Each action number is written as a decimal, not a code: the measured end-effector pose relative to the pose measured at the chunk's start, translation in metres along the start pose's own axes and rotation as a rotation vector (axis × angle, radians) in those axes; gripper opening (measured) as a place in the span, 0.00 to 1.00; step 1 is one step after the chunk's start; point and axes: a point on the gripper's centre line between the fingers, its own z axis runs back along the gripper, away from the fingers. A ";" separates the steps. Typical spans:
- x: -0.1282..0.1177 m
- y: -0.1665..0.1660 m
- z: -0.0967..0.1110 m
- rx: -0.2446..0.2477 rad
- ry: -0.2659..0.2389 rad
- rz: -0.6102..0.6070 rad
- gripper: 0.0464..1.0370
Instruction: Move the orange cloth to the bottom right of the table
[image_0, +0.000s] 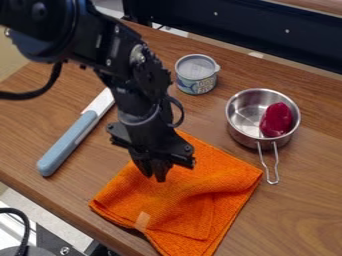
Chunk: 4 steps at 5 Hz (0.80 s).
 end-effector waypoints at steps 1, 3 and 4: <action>-0.002 -0.015 -0.001 -0.031 0.007 -0.029 0.01; -0.001 -0.012 -0.032 0.008 0.042 -0.008 0.01; 0.010 -0.009 -0.036 0.029 0.001 -0.026 0.01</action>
